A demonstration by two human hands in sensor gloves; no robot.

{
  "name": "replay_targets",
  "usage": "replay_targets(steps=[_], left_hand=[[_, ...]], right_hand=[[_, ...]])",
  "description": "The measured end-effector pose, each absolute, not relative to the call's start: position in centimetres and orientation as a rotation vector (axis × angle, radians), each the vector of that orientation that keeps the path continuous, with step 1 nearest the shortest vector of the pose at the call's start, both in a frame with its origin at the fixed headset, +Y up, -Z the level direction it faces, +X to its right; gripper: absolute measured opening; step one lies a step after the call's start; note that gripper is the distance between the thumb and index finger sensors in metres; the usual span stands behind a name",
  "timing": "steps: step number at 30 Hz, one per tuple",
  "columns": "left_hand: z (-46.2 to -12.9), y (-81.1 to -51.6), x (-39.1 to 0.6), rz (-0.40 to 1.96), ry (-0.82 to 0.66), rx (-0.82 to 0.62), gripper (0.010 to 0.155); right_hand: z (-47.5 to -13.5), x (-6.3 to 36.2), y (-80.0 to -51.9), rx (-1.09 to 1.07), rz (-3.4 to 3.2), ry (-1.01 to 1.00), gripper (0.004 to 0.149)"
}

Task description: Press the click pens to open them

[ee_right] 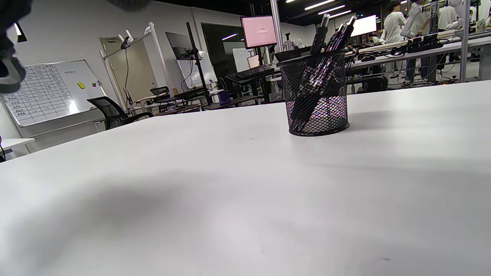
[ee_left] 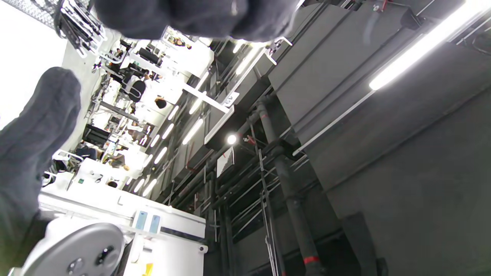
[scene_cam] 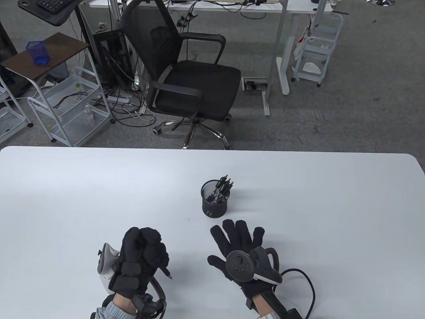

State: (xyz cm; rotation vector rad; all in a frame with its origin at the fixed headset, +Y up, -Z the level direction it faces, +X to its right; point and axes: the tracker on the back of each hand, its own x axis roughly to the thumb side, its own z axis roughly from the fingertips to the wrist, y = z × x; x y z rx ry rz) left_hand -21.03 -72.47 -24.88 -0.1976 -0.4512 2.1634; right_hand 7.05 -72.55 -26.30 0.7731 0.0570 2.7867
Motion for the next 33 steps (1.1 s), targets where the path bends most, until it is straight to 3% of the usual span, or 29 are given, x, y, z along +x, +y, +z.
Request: replay_targets(steps=[8,12,14,17,19,26,33], left_hand=[[-25.2,-72.3,-21.6,2.132,-0.451,-0.150,0.065],[-25.6,-71.9,-22.2,2.043,-0.508,-0.161,0.072],[-25.7,-71.8,-22.6,1.970,-0.464,-0.164,0.070],[-25.8,-71.4,-23.4,1.761,-0.288,-0.085,0.060],[-25.9,-71.2,-23.7,1.626,-0.264,-0.057,0.056],[-26.6,-71.2,-23.8,1.130,-0.152,-0.213,0.049],[-28.9,-72.2,-24.8,0.669,0.091,-0.266,0.050]], right_hand=[[-26.3,7.1,-72.4,0.770,2.785,0.055,0.075],[-26.3,7.1,-72.4,0.770,2.785,0.054,0.075],[-26.3,7.1,-72.4,0.771,2.785,0.057,0.075],[-26.3,7.1,-72.4,0.770,2.785,0.058,0.075],[-26.3,7.1,-72.3,0.770,2.781,0.056,0.075],[-26.3,7.2,-72.3,0.772,2.771,0.049,0.075],[-26.3,7.2,-72.2,0.773,2.767,0.054,0.075]])
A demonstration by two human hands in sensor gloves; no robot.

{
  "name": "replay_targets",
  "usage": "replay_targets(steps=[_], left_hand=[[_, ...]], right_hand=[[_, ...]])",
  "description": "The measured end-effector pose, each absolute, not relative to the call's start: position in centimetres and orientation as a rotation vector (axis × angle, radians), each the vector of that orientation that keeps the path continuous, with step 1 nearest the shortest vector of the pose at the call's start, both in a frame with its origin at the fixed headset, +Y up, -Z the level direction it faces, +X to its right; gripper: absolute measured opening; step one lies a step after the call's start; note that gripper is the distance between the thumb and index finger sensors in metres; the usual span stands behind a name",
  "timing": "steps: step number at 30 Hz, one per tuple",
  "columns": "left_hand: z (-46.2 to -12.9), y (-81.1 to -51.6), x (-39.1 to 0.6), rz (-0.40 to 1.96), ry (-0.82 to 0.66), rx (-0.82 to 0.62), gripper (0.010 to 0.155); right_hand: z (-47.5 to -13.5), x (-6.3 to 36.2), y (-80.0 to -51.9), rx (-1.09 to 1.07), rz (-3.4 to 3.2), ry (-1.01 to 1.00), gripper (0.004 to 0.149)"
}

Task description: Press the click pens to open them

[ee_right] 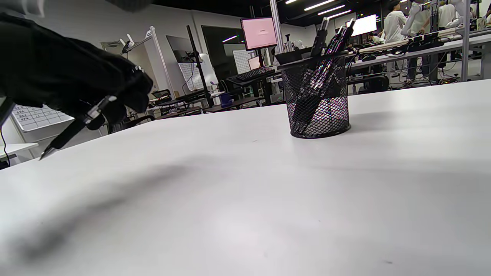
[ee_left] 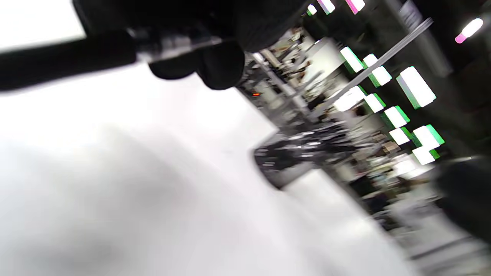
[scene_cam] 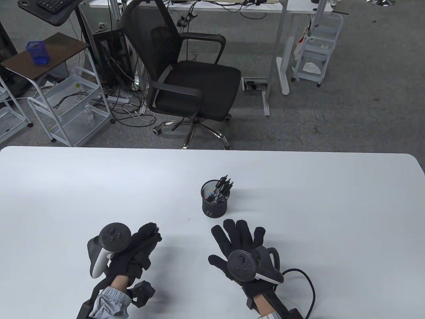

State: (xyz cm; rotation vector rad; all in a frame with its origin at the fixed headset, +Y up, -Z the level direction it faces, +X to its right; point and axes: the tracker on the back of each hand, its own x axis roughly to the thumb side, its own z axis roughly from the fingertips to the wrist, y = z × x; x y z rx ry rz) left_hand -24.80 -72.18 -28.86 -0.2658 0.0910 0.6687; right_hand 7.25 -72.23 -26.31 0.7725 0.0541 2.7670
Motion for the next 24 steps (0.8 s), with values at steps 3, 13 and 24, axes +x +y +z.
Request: replay_targets(steps=[3,13,24], left_hand=[[-30.2,-73.0,-25.4,0.460,0.185,-0.274,0.052],[-33.4,-76.8,-27.2,-0.142,0.361,-0.374,0.056],[-34.1,-79.3,-28.2,-0.171,0.404,-0.441,0.059]], right_hand=[[-26.3,7.2,-72.3,0.777,2.765,0.058,0.075],[-26.3,7.2,-72.3,0.783,2.760,0.072,0.075],[-26.4,7.1,-72.3,0.783,2.763,0.087,0.075]])
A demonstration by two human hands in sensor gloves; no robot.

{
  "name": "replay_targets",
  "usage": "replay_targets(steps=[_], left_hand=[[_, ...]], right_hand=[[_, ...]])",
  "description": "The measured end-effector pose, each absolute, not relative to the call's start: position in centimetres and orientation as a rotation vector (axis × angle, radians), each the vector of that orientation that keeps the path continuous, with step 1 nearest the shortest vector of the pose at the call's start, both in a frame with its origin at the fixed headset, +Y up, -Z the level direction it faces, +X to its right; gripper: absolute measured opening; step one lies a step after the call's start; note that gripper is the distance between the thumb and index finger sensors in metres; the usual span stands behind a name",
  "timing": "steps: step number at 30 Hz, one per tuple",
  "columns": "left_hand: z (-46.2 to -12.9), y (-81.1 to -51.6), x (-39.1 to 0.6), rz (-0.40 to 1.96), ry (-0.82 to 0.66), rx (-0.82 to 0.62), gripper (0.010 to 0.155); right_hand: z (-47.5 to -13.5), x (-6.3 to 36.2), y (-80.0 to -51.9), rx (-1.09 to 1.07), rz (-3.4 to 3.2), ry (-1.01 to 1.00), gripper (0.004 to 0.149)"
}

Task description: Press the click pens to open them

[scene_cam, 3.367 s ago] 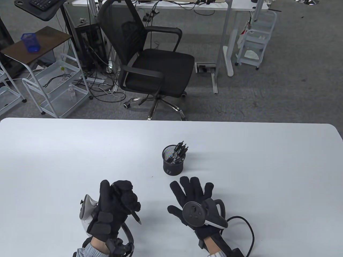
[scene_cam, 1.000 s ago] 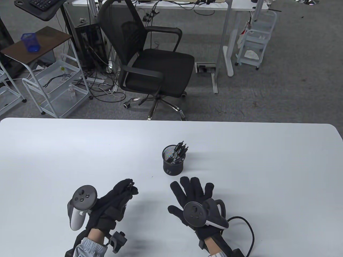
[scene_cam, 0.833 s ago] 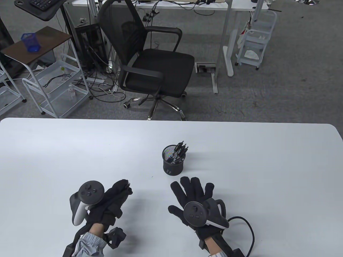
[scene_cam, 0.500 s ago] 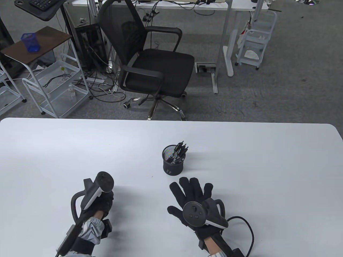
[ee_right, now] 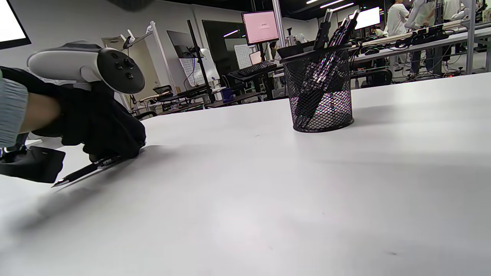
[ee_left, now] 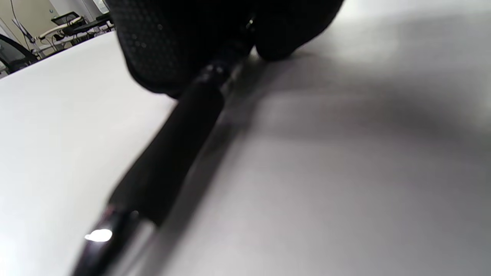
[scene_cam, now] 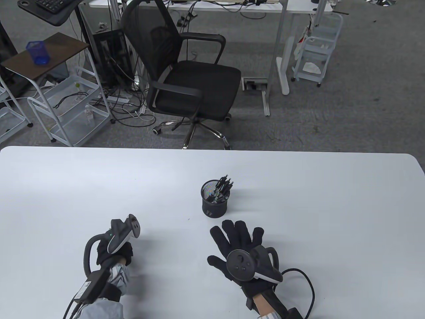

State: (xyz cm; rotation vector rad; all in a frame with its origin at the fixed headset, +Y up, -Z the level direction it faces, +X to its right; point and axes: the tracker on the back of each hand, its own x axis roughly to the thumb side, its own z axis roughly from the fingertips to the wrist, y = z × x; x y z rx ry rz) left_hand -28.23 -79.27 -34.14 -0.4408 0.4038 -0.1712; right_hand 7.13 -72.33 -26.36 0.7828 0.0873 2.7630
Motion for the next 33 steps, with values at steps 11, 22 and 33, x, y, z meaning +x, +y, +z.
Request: replay_targets(steps=[11,22,33], left_hand=[[-34.19,-79.03,-28.29,-0.154,0.390,-0.496,0.062],[-34.36,-79.11,-28.48,-0.131,0.386,-0.510,0.063],[-34.50,-79.19,-28.67,-0.087,0.378,-0.535,0.067]], right_hand=[[-26.33,7.02,-72.38,0.783,2.770,0.099,0.075],[-26.34,7.00,-72.31,0.779,2.774,0.101,0.074],[-26.36,6.99,-72.25,0.778,2.772,0.103,0.075]])
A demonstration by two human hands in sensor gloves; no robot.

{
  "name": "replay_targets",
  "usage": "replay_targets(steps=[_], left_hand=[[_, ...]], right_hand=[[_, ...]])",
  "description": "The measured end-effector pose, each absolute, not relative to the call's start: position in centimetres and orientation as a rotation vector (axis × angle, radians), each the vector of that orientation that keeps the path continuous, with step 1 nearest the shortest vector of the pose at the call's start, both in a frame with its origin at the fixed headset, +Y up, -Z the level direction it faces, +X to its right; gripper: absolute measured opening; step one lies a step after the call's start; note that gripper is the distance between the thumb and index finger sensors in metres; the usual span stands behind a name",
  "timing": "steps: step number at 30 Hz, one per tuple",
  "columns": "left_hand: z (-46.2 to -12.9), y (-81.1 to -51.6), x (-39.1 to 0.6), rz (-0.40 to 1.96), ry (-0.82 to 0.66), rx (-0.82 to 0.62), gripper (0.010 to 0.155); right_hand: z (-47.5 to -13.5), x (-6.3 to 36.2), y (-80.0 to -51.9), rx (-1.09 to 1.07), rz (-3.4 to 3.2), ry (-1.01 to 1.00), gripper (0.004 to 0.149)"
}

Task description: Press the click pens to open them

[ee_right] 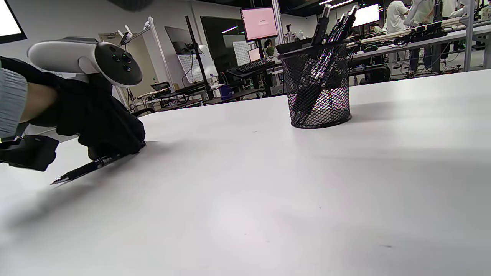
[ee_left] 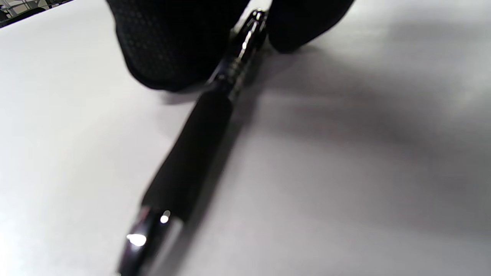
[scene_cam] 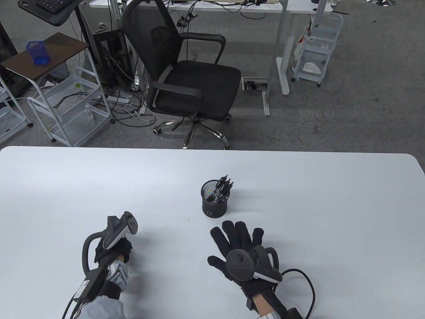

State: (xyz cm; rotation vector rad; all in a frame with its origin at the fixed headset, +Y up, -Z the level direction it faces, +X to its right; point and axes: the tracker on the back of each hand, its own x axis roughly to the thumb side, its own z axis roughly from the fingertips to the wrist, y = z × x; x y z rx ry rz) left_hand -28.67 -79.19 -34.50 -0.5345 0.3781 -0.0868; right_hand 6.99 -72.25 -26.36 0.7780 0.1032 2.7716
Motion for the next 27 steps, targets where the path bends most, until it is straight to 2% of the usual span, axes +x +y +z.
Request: replay_targets(steps=[8,14,18,24,27], left_hand=[[-34.4,-78.8,-29.2,0.034,0.370,-0.582,0.075],[-33.8,-77.8,-30.1,0.163,0.374,-0.591,0.073],[-32.7,-75.6,-29.7,0.084,0.353,-0.438,0.067],[-31.0,-72.2,-27.2,0.152,0.188,-0.399,0.065],[-29.3,-70.8,-24.4,0.165,0.075,-0.200,0.061]], right_hand=[[-26.4,7.0,-72.2,0.778,2.764,0.096,0.074],[-26.4,7.0,-72.3,0.780,2.767,0.105,0.075],[-26.3,6.9,-72.3,0.782,2.765,0.119,0.075],[-26.4,6.9,-72.3,0.780,2.761,0.124,0.074],[-26.4,7.0,-72.3,0.777,2.760,0.123,0.074]])
